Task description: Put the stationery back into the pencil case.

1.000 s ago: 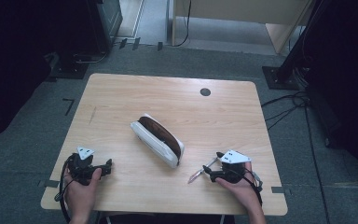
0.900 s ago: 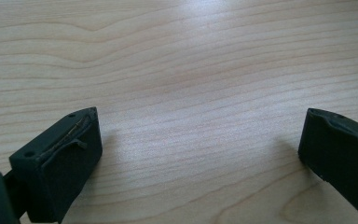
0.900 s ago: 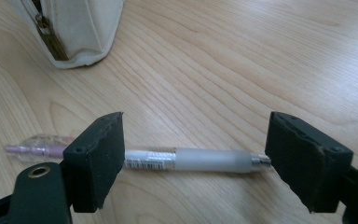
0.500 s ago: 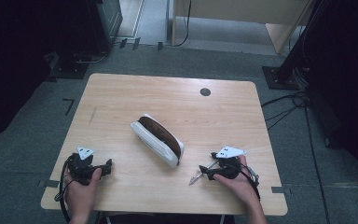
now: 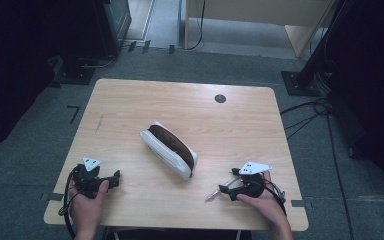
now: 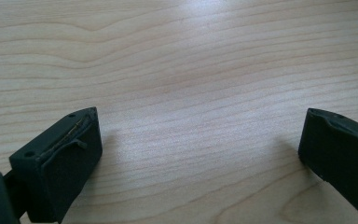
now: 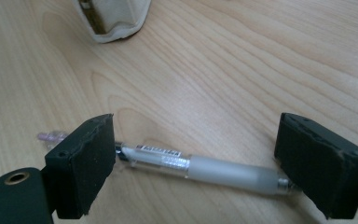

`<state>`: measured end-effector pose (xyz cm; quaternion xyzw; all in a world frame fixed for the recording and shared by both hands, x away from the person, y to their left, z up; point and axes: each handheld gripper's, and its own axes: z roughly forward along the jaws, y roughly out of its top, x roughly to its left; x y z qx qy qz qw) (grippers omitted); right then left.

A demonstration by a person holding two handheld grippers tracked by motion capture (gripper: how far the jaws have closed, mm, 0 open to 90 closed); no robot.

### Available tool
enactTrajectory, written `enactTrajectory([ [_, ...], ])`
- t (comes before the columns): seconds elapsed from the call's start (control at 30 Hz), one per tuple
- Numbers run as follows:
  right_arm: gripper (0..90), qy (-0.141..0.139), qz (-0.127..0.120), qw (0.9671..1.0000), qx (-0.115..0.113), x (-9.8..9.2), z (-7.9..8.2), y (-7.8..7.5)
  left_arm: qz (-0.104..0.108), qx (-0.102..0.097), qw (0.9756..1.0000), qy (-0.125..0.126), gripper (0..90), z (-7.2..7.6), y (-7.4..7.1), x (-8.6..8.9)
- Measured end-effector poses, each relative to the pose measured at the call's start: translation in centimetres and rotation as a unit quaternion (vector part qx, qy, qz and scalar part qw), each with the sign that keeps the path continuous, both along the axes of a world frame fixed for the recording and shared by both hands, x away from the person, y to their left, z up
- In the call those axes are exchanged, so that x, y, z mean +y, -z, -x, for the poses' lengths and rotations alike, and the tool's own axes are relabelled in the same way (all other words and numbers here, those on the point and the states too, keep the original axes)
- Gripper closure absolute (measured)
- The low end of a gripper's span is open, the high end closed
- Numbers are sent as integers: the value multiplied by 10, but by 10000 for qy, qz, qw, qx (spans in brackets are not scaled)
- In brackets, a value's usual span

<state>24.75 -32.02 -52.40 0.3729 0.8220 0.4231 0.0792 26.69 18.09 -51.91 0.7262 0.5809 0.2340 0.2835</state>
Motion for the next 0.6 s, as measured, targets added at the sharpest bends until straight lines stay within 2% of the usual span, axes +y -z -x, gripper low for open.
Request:
enactTrajectory([
  [0.17, 121, -83, 153, 9998, -91, -2, 8, 0, -3, -2, 10000, 1, 0, 0, 0, 0],
  [0.43, 144, -150, 727, 9963, -426, -1, 18, 1, 0, -1, 10000, -1, 0, 0, 0, 0],
  [0.5, 183, -94, 711, 9964, -462, -2, 18, 1, 0, -2, 10000, 0, 0, 0, 0, 0],
  [0.6, 365, 63, 627, 9967, -520, -6, 19, 0, 0, -2, 10000, -1, 0, 0, 0, 0],
])
